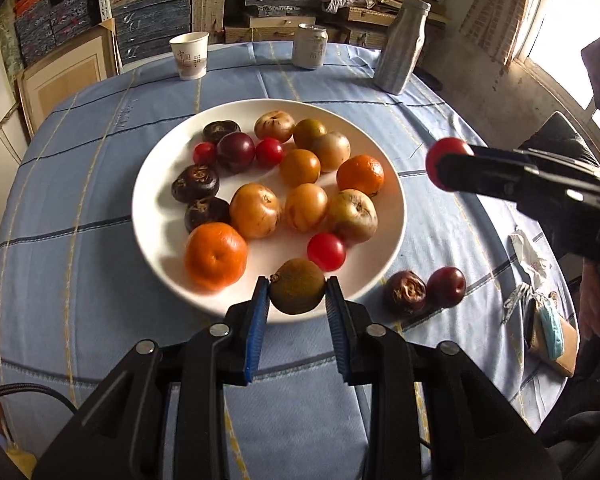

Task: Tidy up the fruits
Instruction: 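Carry both fruits onto the white plate and open both tools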

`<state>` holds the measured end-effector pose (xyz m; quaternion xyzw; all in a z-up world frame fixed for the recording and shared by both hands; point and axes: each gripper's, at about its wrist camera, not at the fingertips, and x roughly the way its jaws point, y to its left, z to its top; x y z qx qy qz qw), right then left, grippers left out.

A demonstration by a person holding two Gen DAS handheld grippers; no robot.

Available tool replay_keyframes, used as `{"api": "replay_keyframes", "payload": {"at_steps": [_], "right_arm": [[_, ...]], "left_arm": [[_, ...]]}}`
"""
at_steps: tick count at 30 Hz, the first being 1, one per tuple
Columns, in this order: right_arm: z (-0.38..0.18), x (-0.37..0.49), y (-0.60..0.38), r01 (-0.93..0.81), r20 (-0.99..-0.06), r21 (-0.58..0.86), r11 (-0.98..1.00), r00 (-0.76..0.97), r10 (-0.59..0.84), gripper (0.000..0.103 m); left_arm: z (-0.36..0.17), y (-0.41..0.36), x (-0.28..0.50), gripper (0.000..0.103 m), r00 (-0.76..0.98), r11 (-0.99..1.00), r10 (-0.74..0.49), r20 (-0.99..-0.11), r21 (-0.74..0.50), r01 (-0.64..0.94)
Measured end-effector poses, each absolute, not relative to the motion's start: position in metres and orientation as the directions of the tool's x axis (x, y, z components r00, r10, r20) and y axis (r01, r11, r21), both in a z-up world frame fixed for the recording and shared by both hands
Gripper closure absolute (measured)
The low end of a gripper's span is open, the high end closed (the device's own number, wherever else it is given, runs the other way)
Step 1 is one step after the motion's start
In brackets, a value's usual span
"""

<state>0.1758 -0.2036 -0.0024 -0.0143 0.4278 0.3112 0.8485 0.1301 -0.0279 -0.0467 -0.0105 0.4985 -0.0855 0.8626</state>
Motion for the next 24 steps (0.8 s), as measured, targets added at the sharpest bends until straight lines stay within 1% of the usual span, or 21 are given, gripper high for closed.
{"api": "replay_keyframes", "payload": {"at_steps": [5, 12, 16, 24], "right_arm": [[-0.009, 0.205, -0.181, -0.555, -0.744, 0.241, 0.796, 0.421, 0.518, 0.07], [-0.016, 0.23, -0.162, -0.572, -0.739, 0.251, 0.781, 0.407, 0.536, 0.07], [-0.03, 0.236, -0.157, -0.575, -0.756, 0.268, 0.773, 0.373, 0.539, 0.07], [-0.055, 0.254, -0.123, -0.6, -0.776, 0.289, 0.746, 0.31, 0.55, 0.07]], "left_arm": [[-0.061, -0.029, 0.147, 0.075, 0.462, 0.981, -0.182, -0.868, -0.131, 0.142], [-0.07, -0.026, 0.159, 0.075, 0.448, 0.981, -0.179, -0.876, -0.124, 0.149], [-0.08, -0.022, 0.164, 0.075, 0.423, 0.98, -0.191, -0.885, -0.147, 0.136], [-0.098, -0.023, 0.167, 0.074, 0.394, 0.981, -0.185, -0.9, -0.143, 0.132]]}}
